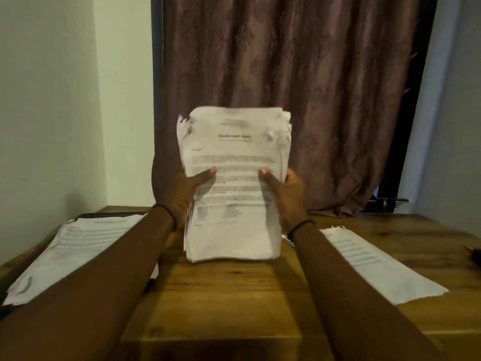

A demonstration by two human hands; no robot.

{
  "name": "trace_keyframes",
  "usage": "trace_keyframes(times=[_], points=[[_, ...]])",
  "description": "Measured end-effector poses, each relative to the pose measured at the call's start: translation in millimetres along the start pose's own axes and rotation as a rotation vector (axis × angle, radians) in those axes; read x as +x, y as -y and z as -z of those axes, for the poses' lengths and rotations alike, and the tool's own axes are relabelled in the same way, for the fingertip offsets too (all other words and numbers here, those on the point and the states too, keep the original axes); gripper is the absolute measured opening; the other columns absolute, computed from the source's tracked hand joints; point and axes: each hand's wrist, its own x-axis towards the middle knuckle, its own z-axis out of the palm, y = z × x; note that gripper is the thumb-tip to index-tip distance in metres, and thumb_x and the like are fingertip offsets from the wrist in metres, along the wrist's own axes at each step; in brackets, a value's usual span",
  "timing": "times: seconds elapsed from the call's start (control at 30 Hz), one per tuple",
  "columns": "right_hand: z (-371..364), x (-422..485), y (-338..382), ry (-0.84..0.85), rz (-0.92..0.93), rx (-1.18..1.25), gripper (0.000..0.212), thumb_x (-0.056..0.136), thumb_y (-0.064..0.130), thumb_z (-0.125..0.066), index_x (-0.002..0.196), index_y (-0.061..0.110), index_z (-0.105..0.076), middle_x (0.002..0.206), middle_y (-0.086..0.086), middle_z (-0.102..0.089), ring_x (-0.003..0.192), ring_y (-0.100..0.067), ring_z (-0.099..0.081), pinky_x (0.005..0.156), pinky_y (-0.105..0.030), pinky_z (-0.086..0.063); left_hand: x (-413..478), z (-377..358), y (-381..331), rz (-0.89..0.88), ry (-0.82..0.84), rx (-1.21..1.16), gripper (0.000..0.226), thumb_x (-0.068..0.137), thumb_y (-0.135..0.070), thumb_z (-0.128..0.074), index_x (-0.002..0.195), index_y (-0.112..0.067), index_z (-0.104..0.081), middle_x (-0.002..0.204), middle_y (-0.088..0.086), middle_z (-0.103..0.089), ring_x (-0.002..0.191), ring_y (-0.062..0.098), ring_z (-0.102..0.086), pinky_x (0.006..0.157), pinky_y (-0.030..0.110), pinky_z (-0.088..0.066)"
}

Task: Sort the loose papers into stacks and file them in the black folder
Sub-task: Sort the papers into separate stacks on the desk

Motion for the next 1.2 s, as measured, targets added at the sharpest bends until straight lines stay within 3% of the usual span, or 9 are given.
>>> trace_keyframes(times=[0.17,0.3,0.37,0.53,0.6,0.73,0.83,1.03,1.2], points=[[21,-49,-76,-0.051,-0.14,-0.293,0.036,0.086,0.021,-0.074,0.12,0.018,-0.061,0.113,0.002,-0.07,0.106,-0.018,-0.066,0.091,-0.038,-0.056,-24,6,64,0.048,-0.139,0.113,0.025,0.086,-0.007,-0.069,0.109,-0.018,-0.067,0.107,-0.001,-0.071,0.089,0.01,-0.072,0.083,0.027,-0.057],[24,-48,-79,-0.079,-0.158,-0.424,0.033,0.091,0.02,-0.069,0.12,0.013,-0.056,0.113,0.001,-0.066,0.105,-0.018,-0.063,0.071,-0.013,-0.048,-8,13,77,0.132,-0.192,0.217,0.03,0.09,-0.006,-0.067,0.12,-0.007,-0.065,0.119,0.006,-0.068,0.105,0.025,-0.066,0.099,0.042,-0.05],[23,-40,-71,-0.102,-0.2,-0.537,0.023,0.091,0.018,-0.067,0.11,0.011,-0.054,0.109,-0.003,-0.066,0.1,-0.021,-0.064,0.067,-0.016,-0.047,4,18,81,0.204,-0.222,0.247,0.033,0.089,0.002,-0.064,0.121,0.001,-0.062,0.124,0.016,-0.064,0.105,0.031,-0.063,0.099,0.043,-0.048],[40,-26,-72,-0.024,-0.259,-1.146,0.019,0.089,0.014,-0.056,0.106,0.01,-0.063,0.114,-0.01,-0.068,0.102,-0.03,-0.064,0.082,-0.03,-0.05,5,25,85,0.428,-0.208,0.899,0.011,0.083,-0.005,-0.07,0.089,0.0,-0.062,0.105,0.018,-0.062,0.094,0.03,-0.058,0.085,0.037,-0.05],[54,-26,-65,-0.018,-0.285,-1.313,0.022,0.094,0.014,-0.054,0.113,0.009,-0.062,0.118,-0.011,-0.066,0.106,-0.03,-0.063,0.09,-0.036,-0.051,-3,22,84,0.445,-0.175,1.212,0.018,0.084,-0.016,-0.07,0.095,-0.003,-0.063,0.107,0.014,-0.065,0.101,0.032,-0.062,0.087,0.036,-0.051],[92,-27,-47,0.035,-0.386,-1.604,0.039,0.089,0.031,-0.066,0.123,0.015,-0.059,0.122,-0.007,-0.064,0.11,-0.026,-0.061,0.089,-0.035,-0.049,-18,-5,80,0.182,-0.388,1.622,0.03,0.083,-0.026,-0.068,0.107,-0.009,-0.062,0.113,0.014,-0.065,0.106,0.034,-0.062,0.087,0.037,-0.05],[110,-31,-47,0.149,-0.494,-1.694,0.044,0.086,0.032,-0.065,0.126,0.016,-0.059,0.122,-0.005,-0.064,0.11,-0.023,-0.06,0.091,-0.034,-0.049,-10,-30,88,0.06,-0.325,1.546,0.031,0.085,-0.027,-0.066,0.107,-0.007,-0.062,0.113,0.016,-0.065,0.105,0.035,-0.061,0.088,0.039,-0.051],[126,-27,-43,0.081,-0.421,-1.721,0.037,0.09,0.027,-0.063,0.125,0.015,-0.059,0.12,-0.007,-0.064,0.107,-0.023,-0.061,0.088,-0.034,-0.049,-10,-99,124,0.581,0.033,0.651,0.023,0.096,-0.016,-0.053,0.097,0.005,-0.062,0.081,0.019,-0.066,0.069,0.027,-0.065,0.061,0.033,-0.055],[139,-24,-47,0.012,-0.28,-1.558,0.026,0.089,0.024,-0.059,0.111,0.015,-0.069,0.106,-0.007,-0.069,0.094,-0.024,-0.064,0.079,-0.034,-0.05,2,-142,148,0.76,0.146,0.232,0.057,0.1,-0.038,-0.049,0.135,0.007,-0.041,0.121,0.027,-0.061,0.106,0.034,-0.064,0.078,0.037,-0.056]])
